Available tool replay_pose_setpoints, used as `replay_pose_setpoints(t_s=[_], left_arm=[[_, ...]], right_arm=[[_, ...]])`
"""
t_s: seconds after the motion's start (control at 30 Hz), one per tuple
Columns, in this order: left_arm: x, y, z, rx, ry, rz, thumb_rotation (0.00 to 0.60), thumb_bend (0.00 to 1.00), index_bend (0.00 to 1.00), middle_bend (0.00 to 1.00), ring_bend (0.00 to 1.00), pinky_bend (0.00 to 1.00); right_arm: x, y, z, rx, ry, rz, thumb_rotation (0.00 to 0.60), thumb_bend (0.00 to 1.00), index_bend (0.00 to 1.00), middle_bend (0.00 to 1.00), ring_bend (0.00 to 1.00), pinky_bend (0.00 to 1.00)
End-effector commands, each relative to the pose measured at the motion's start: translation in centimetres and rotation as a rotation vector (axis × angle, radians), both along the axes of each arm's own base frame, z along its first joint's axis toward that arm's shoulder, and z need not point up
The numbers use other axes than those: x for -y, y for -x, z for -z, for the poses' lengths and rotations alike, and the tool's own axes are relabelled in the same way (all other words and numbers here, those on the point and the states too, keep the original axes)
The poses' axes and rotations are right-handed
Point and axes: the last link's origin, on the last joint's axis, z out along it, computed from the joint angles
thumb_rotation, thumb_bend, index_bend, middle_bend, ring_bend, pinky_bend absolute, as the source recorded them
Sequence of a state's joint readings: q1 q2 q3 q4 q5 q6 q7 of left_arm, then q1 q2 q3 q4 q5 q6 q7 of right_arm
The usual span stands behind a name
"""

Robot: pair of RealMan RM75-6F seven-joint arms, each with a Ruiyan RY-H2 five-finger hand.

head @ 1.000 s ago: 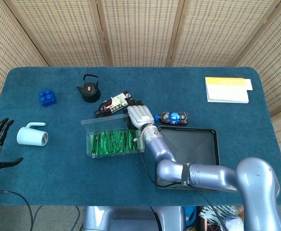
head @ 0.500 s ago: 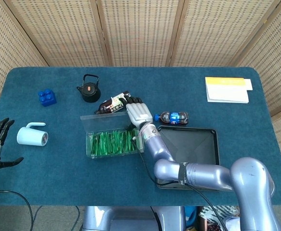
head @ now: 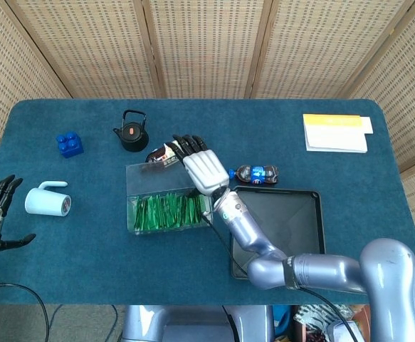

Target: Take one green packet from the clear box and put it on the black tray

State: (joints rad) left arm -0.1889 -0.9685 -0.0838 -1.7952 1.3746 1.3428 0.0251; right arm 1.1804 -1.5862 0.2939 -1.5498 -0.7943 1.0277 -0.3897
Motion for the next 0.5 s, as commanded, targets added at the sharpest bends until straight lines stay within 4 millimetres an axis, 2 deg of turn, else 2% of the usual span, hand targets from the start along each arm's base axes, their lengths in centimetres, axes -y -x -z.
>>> replay_pose_setpoints(t_s=[0.03,0.23,0.5], left_arm=[[0.0,-0.1,0.1,-0.003,-0.002,0.003,0.600,0.08,0.00,0.00,0.00,0.00],[0.1,-0.2,0.4,-0.013,0.005,0.006,0.600,0.08,0.00,0.00,0.00,0.00],[0.1,-0.3,0.6,-0.018,0.011,0.005,0.600,0.08,0.00,0.00,0.00,0.00]], right_arm=[[-2.5,1.7,0.1,-0.020,-0.052,-0.090,0.600,0.33,0.41,0.00,0.00,0.00],[-3.2,1.6,1.2,-0.072,-0.070,-0.157,0.600,0.40,0.49,0.00,0.00,0.00],[-3.3,1.7,2.5,-0.102,-0.074,-0.172,0.600,0.40,0.49,0.00,0.00,0.00]])
